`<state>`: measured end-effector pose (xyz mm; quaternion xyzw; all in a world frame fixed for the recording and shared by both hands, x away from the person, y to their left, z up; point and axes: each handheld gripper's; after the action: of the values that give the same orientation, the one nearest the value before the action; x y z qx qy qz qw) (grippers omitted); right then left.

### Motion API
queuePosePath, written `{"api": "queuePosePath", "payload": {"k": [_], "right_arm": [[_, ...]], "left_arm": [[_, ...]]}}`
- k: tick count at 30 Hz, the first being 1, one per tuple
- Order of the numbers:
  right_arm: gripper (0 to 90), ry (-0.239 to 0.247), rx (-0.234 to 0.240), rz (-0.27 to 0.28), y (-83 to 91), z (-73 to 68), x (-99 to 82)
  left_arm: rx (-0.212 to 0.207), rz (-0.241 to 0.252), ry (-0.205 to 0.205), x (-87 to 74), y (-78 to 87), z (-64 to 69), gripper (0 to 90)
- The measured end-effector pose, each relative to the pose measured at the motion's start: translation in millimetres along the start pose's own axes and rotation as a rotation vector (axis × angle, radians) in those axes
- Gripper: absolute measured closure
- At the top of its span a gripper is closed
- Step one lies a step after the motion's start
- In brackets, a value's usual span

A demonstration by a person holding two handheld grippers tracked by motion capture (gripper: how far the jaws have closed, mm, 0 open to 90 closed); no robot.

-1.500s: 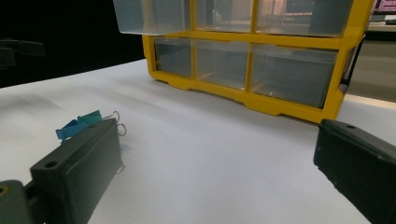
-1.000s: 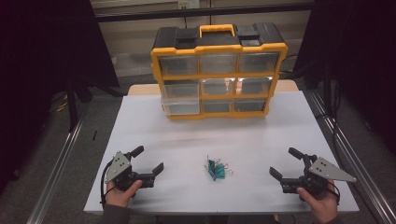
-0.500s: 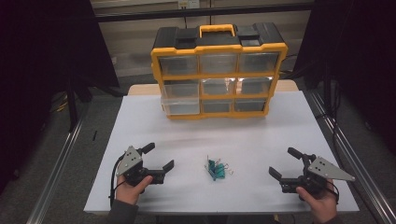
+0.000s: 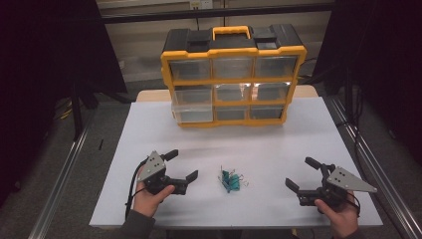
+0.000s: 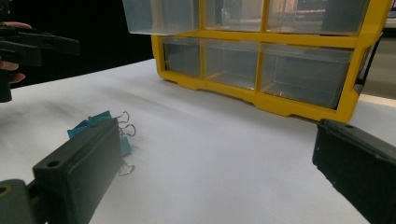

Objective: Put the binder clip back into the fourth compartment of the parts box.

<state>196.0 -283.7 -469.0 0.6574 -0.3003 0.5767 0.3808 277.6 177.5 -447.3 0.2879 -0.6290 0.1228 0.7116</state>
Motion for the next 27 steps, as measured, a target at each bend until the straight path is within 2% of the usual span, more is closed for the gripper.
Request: {"api": "queuePosePath", "payload": {"k": [1, 2, 4, 5, 6, 7, 8, 9, 10, 12, 13, 14, 15, 17, 18, 19, 20, 21, 22, 23, 24, 25, 27], "right_arm": [[0.8, 0.0, 0.0, 0.0, 0.0, 0.0, 0.0], [0.8, -0.003, 0.004, -0.005, -0.6, 0.7, -0.8], [0.7, -0.013, -0.007, -0.003, -0.6, 1.4, -1.7], [0.6, -0.016, -0.008, -0.007, -0.2, 1.4, -2.1], [0.6, -0.009, -0.004, -0.007, 0.2, 1.6, -2.1], [0.6, -0.014, -0.005, -0.004, 0.7, 1.1, -1.6], [0.6, -0.011, -0.003, -0.001, 0.6, 0.6, -1.4], [0.6, -0.013, -0.001, -0.002, 0.4, 0.3, -1.4], [0.6, -0.013, -0.001, -0.002, 0.4, 0.3, -1.4], [0.6, -0.01, 0.007, -0.003, -0.1, 0.1, -1.2], [0.6, -0.008, 0.009, -0.005, 0.0, 0.0, -1.2], [0.6, -0.009, 0.007, -0.005, -0.2, -0.3, -1.2], [0.6, -0.005, 0.012, -0.006, 0.1, -0.2, -1.2], [0.6, 0.0, 0.009, -0.003, 0.1, 0.0, -1.1], [0.6, -0.003, 0.009, 0.0, 0.1, -0.1, -0.9], [0.7, -0.004, 0.012, 0.0, 0.4, 0.1, -0.7], [0.6, -0.004, 0.013, -0.001, 0.5, 0.0, -0.7], [0.6, -0.006, 0.013, -0.001, 0.3, -0.2, -0.6], [0.7, -0.004, 0.011, 0.002, 0.0, -0.3, -0.6], [0.7, -0.004, 0.011, 0.001, -0.2, -0.4, -0.5], [0.7, -0.012, 0.011, 0.002, -0.5, -0.7, -0.3], [0.7, -0.012, 0.009, 0.0, -0.8, -0.6, -0.4], [0.7, -0.013, 0.011, 0.001, -0.6, -0.7, -0.3]], "left_arm": [[-0.007, -0.013, -0.01, 1.0, -1.2, 0.9, 2.1], [-0.032, -0.017, -0.003, 2.4, -6.0, 3.4, 2.2], [-0.029, -0.026, -0.004, 3.8, -10.7, 6.9, 2.3], [-0.048, -0.024, 0.0, 4.7, -13.2, 8.1, 2.2], [-0.043, -0.03, -0.011, 6.3, -15.0, 10.3, 2.2], [-0.078, -0.025, -0.014, 7.6, -17.4, 10.6, 2.3], [-0.078, -0.025, -0.014, 7.6, -17.4, 10.6, 2.4], [-0.05, -0.05, -0.03, 11.3, -21.5, 16.1, 2.6], [-0.05, -0.05, -0.03, 11.3, -21.5, 16.1, 2.4], [-0.069, -0.048, -0.012, 14.6, -29.2, 21.2, 2.6], [-0.071, -0.061, -0.023, 15.6, -31.1, 21.8, 2.7], [-0.107, -0.045, 0.006, 15.4, -35.0, 23.1, 2.4], [-0.077, -0.072, -0.012, 16.3, -35.9, 25.0, 2.4], [-0.084, -0.082, -0.008, 16.3, -37.8, 26.7, 2.7], [-0.129, -0.092, -0.011, 16.4, -41.9, 27.5, 4.0], [-0.105, -0.113, -0.016, 16.8, -43.1, 30.0, 6.0], [-0.105, -0.116, -0.01, 16.6, -45.4, 31.5, 7.2], [-0.147, -0.113, -0.005, 16.1, -47.6, 30.1, 8.2], [-0.147, -0.113, -0.005, 16.1, -47.6, 30.1, 11.4], [-0.164, -0.129, -0.009, 15.1, -51.4, 30.1, 13.8], [-0.164, -0.129, -0.009, 15.1, -51.4, 30.1, 16.1], [-0.162, -0.155, -0.007, 13.7, -55.8, 30.5, 18.9], [-0.162, -0.178, 0.005, 11.6, -60.4, 29.8, 22.2]]}}
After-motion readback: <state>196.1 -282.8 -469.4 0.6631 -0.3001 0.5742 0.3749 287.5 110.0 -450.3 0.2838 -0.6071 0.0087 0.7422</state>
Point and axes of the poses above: each handheld gripper's, and its own axes: y roughly backward along the jaws, x roughly out of its top, z roughly to its right, and after that the axes turned 3 degrees about -x, right-handed
